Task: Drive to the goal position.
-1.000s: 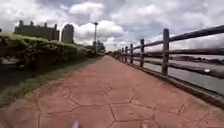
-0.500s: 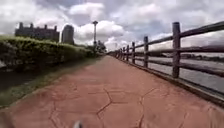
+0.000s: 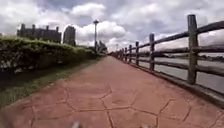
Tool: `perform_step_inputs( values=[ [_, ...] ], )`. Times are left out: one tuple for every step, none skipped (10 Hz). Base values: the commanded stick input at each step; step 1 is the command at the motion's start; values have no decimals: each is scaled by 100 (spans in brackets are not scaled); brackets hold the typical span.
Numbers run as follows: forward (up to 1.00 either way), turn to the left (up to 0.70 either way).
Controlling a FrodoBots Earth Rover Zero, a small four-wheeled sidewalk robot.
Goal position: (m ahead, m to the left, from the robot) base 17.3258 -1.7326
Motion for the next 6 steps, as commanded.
perform_step_inputs(
  values=[
    [100, 0],
    [100, 0],
    [100, 0],
    [100, 0],
    [100, 0],
    [100, 0]
  ],
)
